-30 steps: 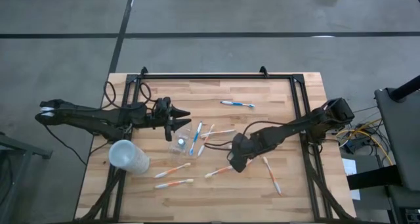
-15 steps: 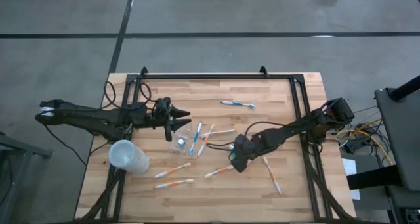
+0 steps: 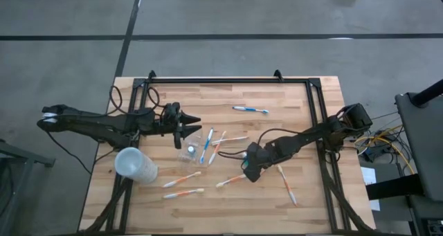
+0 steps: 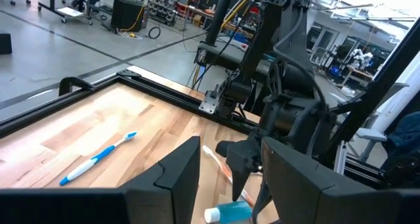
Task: Pick & Place toothbrushing station
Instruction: Put the mouthwash bottle into the transparent organizer
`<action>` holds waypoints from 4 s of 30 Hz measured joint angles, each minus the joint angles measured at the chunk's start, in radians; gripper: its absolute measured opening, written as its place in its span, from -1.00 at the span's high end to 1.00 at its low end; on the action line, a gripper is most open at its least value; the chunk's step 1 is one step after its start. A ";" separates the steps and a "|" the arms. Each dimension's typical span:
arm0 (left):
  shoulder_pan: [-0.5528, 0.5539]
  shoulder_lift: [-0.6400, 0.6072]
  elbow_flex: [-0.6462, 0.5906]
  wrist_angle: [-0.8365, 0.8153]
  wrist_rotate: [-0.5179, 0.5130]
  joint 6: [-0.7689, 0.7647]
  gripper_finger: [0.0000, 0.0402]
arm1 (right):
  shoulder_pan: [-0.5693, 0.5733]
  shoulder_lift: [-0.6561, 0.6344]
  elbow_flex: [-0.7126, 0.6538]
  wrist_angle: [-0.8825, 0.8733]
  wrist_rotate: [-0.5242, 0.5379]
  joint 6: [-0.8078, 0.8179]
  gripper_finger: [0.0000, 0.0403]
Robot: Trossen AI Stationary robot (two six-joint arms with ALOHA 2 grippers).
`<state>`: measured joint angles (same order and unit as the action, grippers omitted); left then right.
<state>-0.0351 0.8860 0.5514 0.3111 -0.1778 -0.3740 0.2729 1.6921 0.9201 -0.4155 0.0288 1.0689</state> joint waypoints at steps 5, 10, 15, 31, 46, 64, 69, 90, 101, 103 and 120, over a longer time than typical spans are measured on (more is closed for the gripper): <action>-0.001 0.000 0.000 0.000 0.000 0.000 0.17 | 0.000 0.054 0.004 0.007 -0.007 0.004 -0.11; 0.000 0.000 0.000 -0.007 -0.001 -0.005 0.17 | 0.000 0.079 0.015 -0.001 -0.006 0.010 -0.11; 0.000 0.000 0.000 -0.009 -0.001 -0.013 0.17 | 0.000 0.078 0.027 -0.019 -0.006 0.013 -0.06; 0.000 0.000 0.000 -0.009 -0.001 -0.016 0.17 | -0.001 0.080 0.041 -0.085 0.002 0.006 0.47; -0.001 0.000 0.000 -0.006 -0.001 -0.028 0.17 | 0.000 -0.019 0.035 -0.068 0.081 -0.052 0.49; 0.000 0.000 0.000 0.024 0.044 -0.238 0.17 | 0.002 -0.322 0.037 0.187 0.184 -0.411 0.47; -0.001 0.000 0.000 0.019 0.121 -0.235 0.18 | 0.002 -0.340 0.037 0.225 0.184 -0.445 0.46; 0.001 0.142 0.421 -0.617 0.198 -0.124 0.28 | -0.002 -0.228 0.059 0.346 0.154 -0.492 0.45; 0.001 0.370 0.639 -0.712 0.373 -0.104 0.28 | -0.007 -0.189 0.144 0.324 0.157 -0.583 0.45; 0.001 0.397 0.661 -0.717 0.394 -0.104 0.28 | -0.010 -0.182 0.148 0.313 0.157 -0.583 0.45; 0.001 0.477 0.689 -0.719 0.431 -0.110 0.28 | -0.013 -0.152 0.150 0.328 0.157 -0.608 0.45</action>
<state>-0.0341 1.3634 1.2404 -0.4076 0.2531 -0.4843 0.2600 1.5398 1.0702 -0.0876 0.1856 0.4606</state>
